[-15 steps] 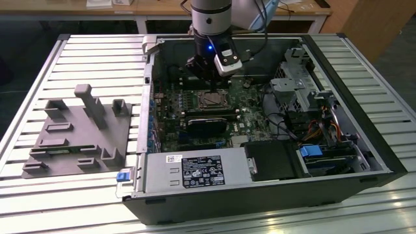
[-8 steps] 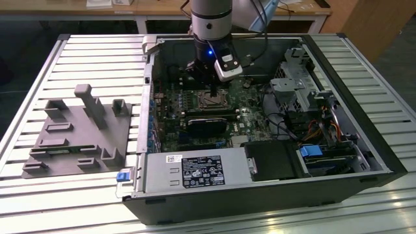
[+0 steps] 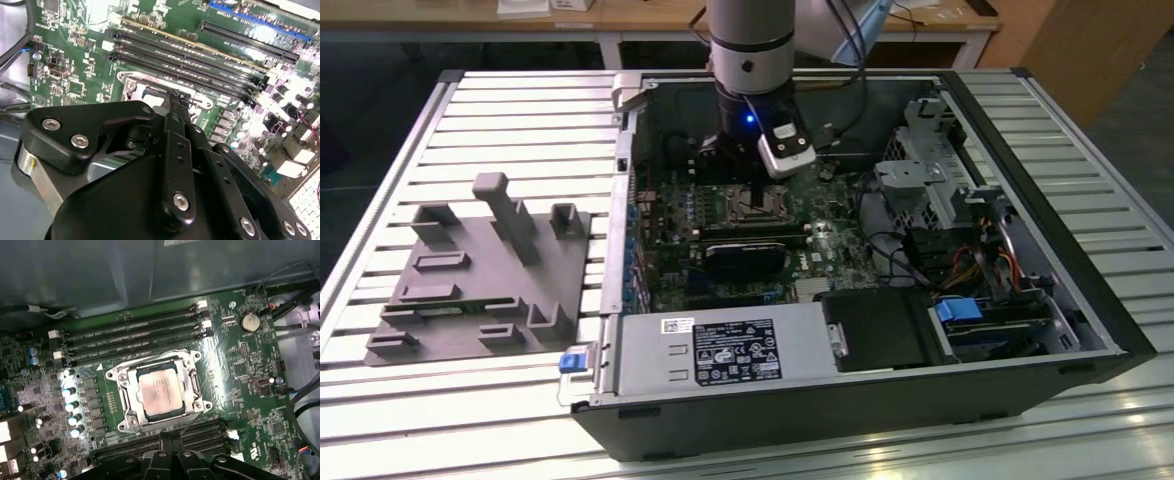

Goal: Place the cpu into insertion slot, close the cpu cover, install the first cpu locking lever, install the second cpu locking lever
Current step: 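Install the second cpu locking lever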

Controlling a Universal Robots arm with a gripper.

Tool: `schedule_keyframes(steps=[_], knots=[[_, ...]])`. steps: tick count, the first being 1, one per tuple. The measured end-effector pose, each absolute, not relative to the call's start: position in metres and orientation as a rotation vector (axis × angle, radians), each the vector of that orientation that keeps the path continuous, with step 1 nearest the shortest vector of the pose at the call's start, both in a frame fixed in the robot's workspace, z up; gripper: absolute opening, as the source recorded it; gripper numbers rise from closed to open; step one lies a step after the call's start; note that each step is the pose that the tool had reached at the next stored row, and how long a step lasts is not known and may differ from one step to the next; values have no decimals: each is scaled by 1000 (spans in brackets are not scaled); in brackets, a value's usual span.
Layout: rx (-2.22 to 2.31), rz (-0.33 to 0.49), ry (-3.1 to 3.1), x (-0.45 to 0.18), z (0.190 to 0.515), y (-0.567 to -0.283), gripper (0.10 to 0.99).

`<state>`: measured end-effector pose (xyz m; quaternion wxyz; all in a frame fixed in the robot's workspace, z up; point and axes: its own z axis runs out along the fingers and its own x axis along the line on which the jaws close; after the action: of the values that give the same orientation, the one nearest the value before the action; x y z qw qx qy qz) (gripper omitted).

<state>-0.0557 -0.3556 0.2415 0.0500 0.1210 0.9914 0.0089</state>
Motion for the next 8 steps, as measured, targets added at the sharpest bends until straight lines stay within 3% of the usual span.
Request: schedule_keyframes(steps=[8], knots=[[369,40,3020,-58,233,-363,102]])
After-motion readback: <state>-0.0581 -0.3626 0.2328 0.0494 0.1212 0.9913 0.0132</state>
